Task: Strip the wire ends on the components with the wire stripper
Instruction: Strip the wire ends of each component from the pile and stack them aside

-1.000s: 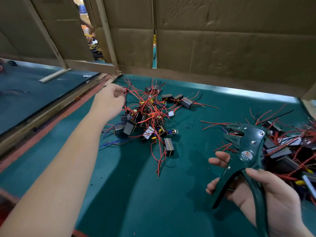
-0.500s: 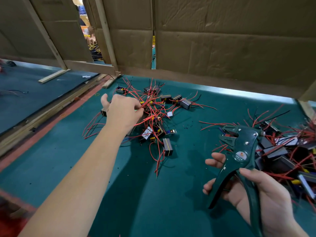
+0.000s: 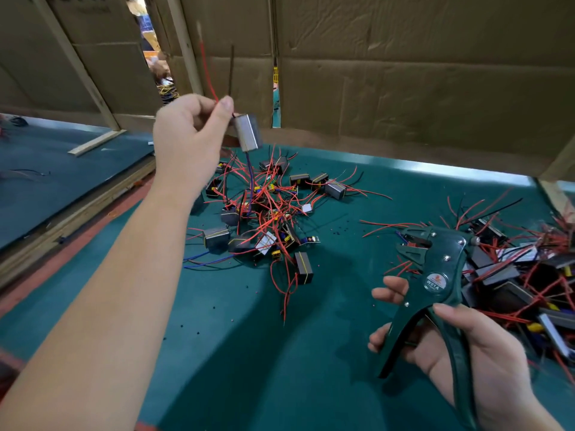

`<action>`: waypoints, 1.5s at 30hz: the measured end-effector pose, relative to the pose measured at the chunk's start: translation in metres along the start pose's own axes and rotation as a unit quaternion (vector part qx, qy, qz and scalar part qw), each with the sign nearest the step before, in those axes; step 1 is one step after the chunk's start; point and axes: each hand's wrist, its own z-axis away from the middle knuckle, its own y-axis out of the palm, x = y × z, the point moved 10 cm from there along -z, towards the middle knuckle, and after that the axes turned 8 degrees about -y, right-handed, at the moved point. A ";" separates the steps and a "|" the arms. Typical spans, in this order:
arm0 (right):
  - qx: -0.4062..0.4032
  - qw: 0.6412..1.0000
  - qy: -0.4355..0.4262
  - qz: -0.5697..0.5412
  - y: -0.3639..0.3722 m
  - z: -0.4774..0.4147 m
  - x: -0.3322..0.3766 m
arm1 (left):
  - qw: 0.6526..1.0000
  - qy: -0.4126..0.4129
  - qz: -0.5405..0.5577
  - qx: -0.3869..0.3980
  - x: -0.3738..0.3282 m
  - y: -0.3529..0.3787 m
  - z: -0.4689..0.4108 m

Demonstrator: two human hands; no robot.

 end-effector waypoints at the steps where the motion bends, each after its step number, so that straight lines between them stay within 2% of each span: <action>1: -0.002 1.000 -0.001 -0.001 0.000 0.000 0.000 | 1.000 -0.002 0.019 -0.017 -0.002 -0.004 -0.002; 3: -0.004 1.000 0.000 -0.005 -0.001 0.000 0.001 | 0.997 0.019 0.019 -0.069 -0.008 -0.015 -0.003; 5: -0.006 1.000 0.000 -0.007 -0.002 -0.001 0.001 | 0.989 0.066 -0.036 -0.123 -0.022 -0.027 0.001; 8: -0.004 1.000 0.001 -0.008 -0.001 -0.001 0.001 | 0.980 0.079 -0.118 -0.142 -0.023 -0.032 0.000; 10: -0.001 1.000 0.002 -0.008 0.000 0.000 0.000 | 0.988 0.013 -0.116 -0.104 -0.003 -0.026 -0.008; 12: 0.003 1.000 0.005 -0.013 0.002 0.000 0.000 | 0.993 -0.114 0.042 -0.007 0.031 -0.006 -0.010; 13: 0.005 1.000 0.007 -0.017 0.003 0.000 -0.001 | 0.978 -0.174 0.112 0.041 0.045 0.006 -0.005; 14: 0.006 1.000 0.009 -0.018 0.003 0.000 -0.001 | 0.966 -0.211 0.128 0.076 0.056 0.017 0.000; 16: 0.007 1.000 0.011 -0.016 0.004 0.000 -0.002 | 0.971 -0.209 0.017 0.112 0.073 0.030 0.006; 17: 0.007 1.000 0.013 -0.015 0.004 0.000 -0.003 | 0.976 -0.167 -0.074 0.117 0.076 0.035 0.005; 19: 0.005 1.000 0.017 -0.018 0.003 0.000 -0.003 | 0.960 -0.076 -0.238 0.131 0.080 0.047 0.009; 20: 0.006 1.000 0.018 -0.021 0.003 -0.001 -0.004 | 0.944 -0.057 -0.294 0.142 0.086 0.053 0.011; 23: 0.010 0.999 0.019 -0.032 0.006 -0.002 -0.003 | 0.893 -0.092 -0.377 0.227 0.114 0.070 0.022; 26: 0.014 0.999 0.017 -0.030 0.006 -0.002 -0.002 | 0.832 -0.180 -0.420 0.316 0.145 0.080 0.038; 28: 0.019 0.999 0.012 -0.029 0.008 -0.003 0.000 | 0.822 -0.202 -0.432 0.312 0.150 0.083 0.042; 31: 0.027 0.999 0.010 -0.029 0.011 -0.002 0.000 | 0.828 -0.166 -0.472 0.253 0.138 0.086 0.037; 34: 0.023 0.999 0.016 -0.022 0.010 -0.001 -0.002 | 0.835 -0.172 -0.463 0.244 0.136 0.093 0.034; 36: 0.016 0.999 0.020 -0.025 0.009 -0.002 -0.002 | 0.856 -0.161 -0.431 0.235 0.134 0.094 0.029; 40: 0.029 0.998 0.025 -0.040 0.011 -0.002 -0.001 | 0.930 -0.107 -0.296 0.188 0.122 0.086 0.020; 42: 0.052 0.996 0.021 -0.065 0.013 -0.003 0.001 | 0.956 -0.092 -0.216 0.178 0.116 0.083 0.019; 45: 0.102 0.986 0.010 -0.132 0.026 -0.001 0.005 | 0.980 -0.121 -0.068 0.146 0.107 0.072 0.015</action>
